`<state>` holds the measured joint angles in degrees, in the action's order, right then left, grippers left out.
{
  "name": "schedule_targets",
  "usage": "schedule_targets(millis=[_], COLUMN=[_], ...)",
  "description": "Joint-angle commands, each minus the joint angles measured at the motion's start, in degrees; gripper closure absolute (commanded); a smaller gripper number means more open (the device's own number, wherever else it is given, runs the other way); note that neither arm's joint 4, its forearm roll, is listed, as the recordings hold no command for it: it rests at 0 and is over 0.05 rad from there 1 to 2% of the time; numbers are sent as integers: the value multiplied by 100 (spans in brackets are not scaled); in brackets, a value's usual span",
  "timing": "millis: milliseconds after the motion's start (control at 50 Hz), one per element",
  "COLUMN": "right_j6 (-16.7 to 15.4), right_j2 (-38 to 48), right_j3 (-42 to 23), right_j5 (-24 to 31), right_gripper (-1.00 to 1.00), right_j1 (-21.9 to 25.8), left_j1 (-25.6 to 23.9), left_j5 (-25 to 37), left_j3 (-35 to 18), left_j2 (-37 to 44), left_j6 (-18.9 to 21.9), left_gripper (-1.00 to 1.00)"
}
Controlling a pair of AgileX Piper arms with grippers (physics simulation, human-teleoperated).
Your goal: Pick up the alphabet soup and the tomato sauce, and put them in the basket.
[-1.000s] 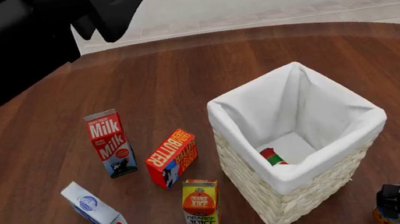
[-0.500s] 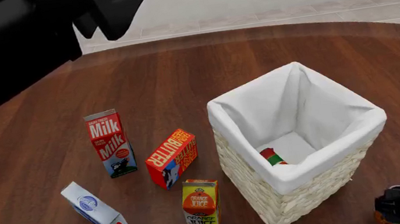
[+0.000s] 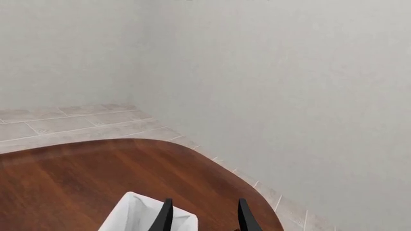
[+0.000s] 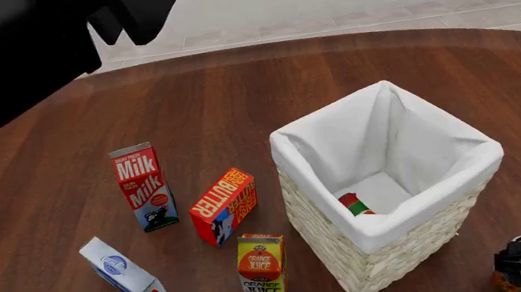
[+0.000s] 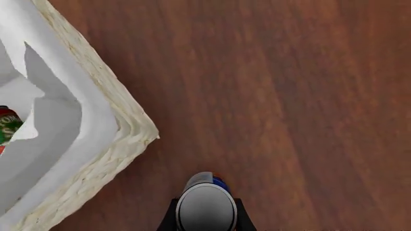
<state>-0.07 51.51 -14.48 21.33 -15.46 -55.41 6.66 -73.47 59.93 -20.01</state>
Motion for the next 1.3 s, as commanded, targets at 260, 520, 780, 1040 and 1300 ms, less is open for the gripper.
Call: schedule_targets(millis=[260, 520, 780, 1040, 1300], right_j6=[63, -31, -232, -231, -461], right_j2=[-632, -969, -1061, -1268, -828], right_j3=[-541, -982, -1522, -2010, -2892], right_j5=[852, 1395, 1766, 2206, 2298], right_gripper=[100, 100, 100, 100, 100], right_j1=[-44, -236, -435, -379, -513], left_j1=[3, 25, 71, 50, 30], left_j5=[-79, -62, -41, -58, -39], left_j3=[67, 25, 14, 1, -29], left_j2=[-40, -68, -118, -127, -135], left_j6=[-53, -64, -71, -85, -79], left_gripper=[-100, -100, -100, -100, -100])
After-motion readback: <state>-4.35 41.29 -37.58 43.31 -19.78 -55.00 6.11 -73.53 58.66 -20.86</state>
